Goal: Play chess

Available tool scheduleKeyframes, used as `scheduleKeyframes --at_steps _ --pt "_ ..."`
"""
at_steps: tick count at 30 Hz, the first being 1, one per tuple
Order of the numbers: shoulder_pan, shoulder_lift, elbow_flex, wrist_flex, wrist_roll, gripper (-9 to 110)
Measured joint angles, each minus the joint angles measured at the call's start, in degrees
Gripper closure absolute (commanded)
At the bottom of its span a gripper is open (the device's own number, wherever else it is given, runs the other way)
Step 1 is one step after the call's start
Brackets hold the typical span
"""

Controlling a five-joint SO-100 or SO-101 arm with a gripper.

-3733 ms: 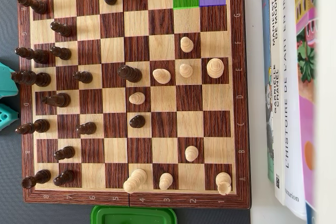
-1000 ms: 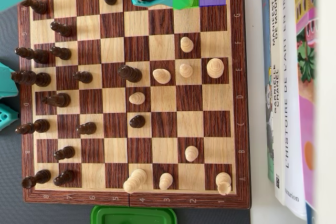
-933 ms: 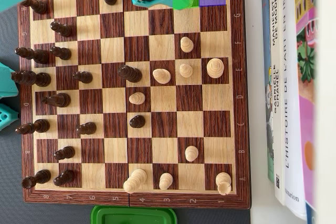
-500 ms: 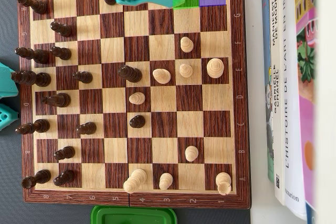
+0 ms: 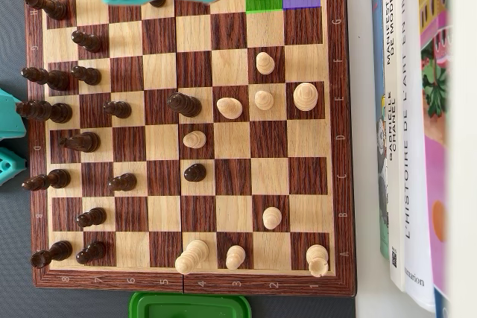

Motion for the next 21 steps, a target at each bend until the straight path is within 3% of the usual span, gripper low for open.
scheduleKeyframes --at_steps 21 --pt "19.2 39.6 22.6 0.0 -8.7 87"
